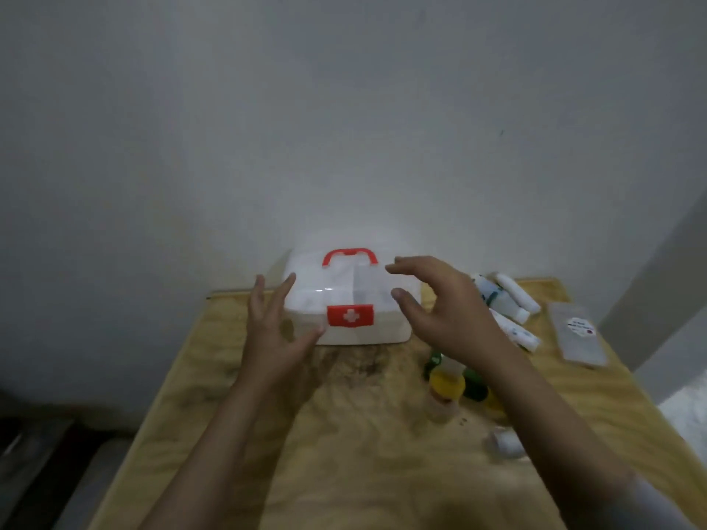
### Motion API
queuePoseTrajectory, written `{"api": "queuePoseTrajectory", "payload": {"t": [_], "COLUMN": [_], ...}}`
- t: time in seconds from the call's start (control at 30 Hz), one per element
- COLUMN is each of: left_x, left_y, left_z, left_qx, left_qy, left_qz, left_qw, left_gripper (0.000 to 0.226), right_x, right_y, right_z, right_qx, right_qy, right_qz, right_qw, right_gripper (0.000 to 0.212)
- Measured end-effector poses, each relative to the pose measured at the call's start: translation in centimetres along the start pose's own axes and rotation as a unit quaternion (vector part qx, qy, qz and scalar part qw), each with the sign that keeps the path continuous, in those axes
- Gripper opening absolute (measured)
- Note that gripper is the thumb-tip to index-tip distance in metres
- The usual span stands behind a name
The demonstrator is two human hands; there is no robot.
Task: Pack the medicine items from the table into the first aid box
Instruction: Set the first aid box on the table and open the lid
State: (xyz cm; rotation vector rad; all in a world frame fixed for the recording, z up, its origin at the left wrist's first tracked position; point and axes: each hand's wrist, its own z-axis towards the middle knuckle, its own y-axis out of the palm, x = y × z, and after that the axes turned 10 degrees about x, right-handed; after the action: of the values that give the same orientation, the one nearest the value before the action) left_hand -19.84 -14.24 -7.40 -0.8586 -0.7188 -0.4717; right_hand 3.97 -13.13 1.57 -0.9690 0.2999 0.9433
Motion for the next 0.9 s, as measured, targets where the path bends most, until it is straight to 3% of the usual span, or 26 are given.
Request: {"api": "queuePoseTrajectory", "payload": {"t": [0.13,0.23,0.33,0.57,0.77,0.9], "left_x": [-1.3,-1.3,-1.3,-2.7,-3.7,-3.8], "left_y": [1.6,2.0,1.4,-2.0,-4.0,-4.2], "left_z": [0.3,0.3,0.2,-0.7,-1.6,-2.0], "left_qx": [-0.013,0.007,0.020,0.023,0.005,-0.008], "left_qy": [0.012,0.013,0.010,0.027,0.020,0.015], "left_qz": [-0.093,-0.105,-0.105,-0.090,-0.089,-0.083], "left_qw": [0.996,0.994,0.994,0.995,0.996,0.996], "left_gripper": [0.092,0.082,0.077,0.074,0.077,0.084], "right_x": [-1.3,-1.5,-1.3,-1.6,-1.0,-0.3], "right_y": [4.1,6.5,7.9,10.2,10.3,9.5], "right_z": [-0.4,-0.8,-1.3,-2.7,-3.7,-3.9], "right_qx": [-0.123,-0.148,-0.109,-0.064,0.001,-0.002], "right_qy": [-0.074,-0.075,-0.081,-0.185,-0.290,-0.327], "right_qz": [-0.149,-0.269,-0.317,-0.371,-0.337,-0.295], "right_qw": [0.978,0.949,0.939,0.908,0.896,0.898], "right_gripper": [0.053,0.065,0.067,0.074,0.047,0.040]}}
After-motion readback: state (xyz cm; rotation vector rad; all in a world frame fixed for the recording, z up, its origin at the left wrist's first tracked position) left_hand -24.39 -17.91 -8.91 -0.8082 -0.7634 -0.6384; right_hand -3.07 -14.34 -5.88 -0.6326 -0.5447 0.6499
